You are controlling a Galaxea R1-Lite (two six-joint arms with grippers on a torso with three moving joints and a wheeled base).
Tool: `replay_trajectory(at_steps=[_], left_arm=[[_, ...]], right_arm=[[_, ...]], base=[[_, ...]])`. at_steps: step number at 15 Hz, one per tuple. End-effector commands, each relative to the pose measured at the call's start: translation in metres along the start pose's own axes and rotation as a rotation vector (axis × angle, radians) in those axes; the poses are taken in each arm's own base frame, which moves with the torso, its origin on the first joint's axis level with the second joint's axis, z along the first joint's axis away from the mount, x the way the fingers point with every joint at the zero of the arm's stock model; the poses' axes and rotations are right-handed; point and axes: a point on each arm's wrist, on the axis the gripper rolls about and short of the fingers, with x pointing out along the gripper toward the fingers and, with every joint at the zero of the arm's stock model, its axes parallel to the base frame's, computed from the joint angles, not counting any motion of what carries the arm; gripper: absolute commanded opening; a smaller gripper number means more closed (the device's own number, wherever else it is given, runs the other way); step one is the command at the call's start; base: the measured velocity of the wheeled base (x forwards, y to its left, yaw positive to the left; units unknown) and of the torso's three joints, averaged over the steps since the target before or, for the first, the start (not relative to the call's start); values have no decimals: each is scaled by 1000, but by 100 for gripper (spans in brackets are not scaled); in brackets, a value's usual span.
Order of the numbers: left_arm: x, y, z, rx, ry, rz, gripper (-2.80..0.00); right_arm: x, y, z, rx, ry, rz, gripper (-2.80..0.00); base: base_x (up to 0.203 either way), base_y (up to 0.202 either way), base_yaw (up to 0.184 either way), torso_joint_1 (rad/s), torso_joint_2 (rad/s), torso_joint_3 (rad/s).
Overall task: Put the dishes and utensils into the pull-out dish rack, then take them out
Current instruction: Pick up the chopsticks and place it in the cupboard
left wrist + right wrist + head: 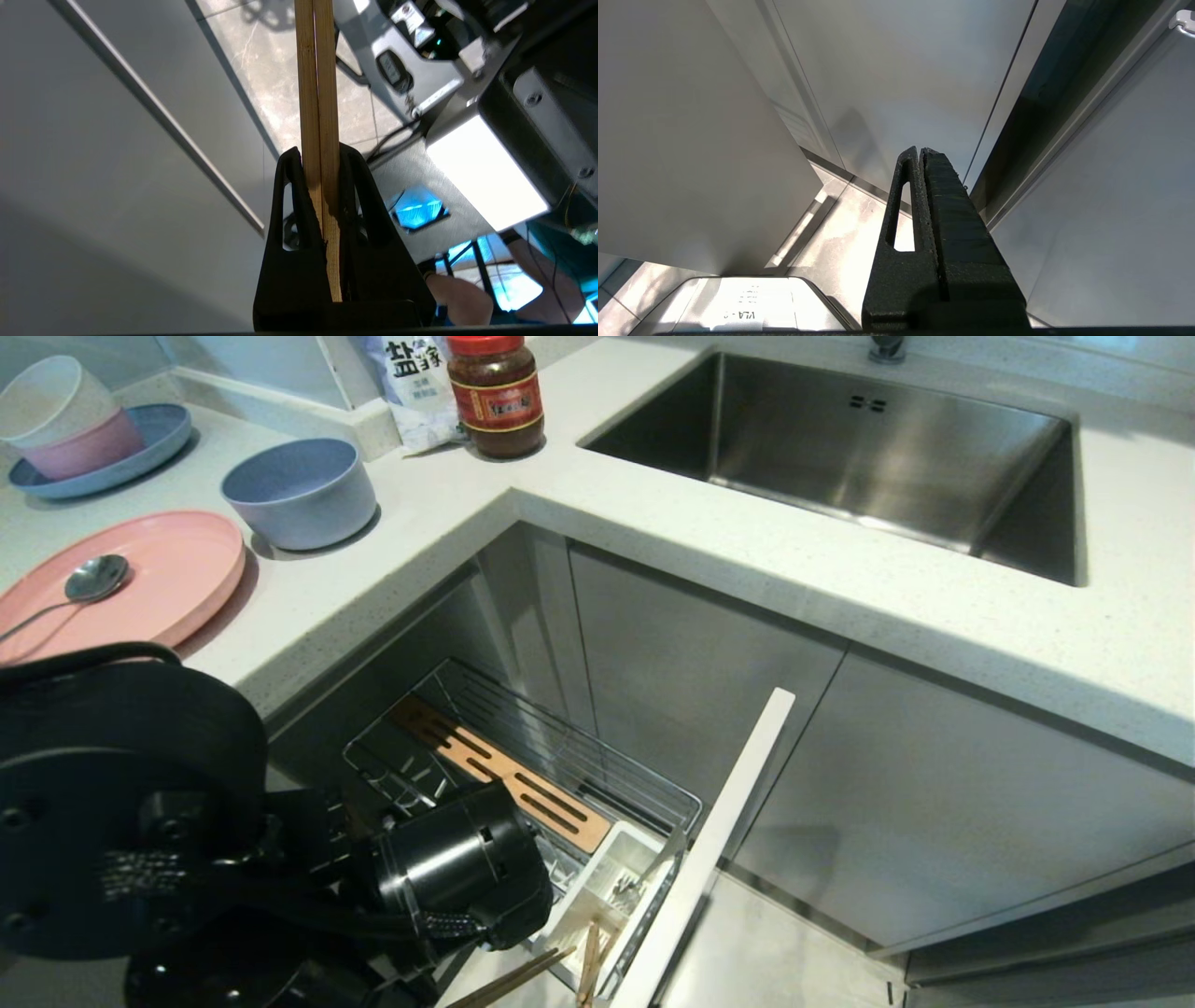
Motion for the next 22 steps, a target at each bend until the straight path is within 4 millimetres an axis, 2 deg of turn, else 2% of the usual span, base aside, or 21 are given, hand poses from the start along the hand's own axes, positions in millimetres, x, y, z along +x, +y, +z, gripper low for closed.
replay_trajectory(at_steps=[1,11,22], left_arm=[[11,-3,7,4,32,5,-280],[46,-8,34,-75,36,-4,-280],[69,17,51,-123,27,-96,-280]], right_arm=[[0,0,0,0,-3,1,-280],[0,0,0,0,-3,1,-280],[0,0,0,0,-3,1,-280]], base=[[0,0,0,0,0,0],[0,0,0,0,0,0],[0,0,0,0,0,0]])
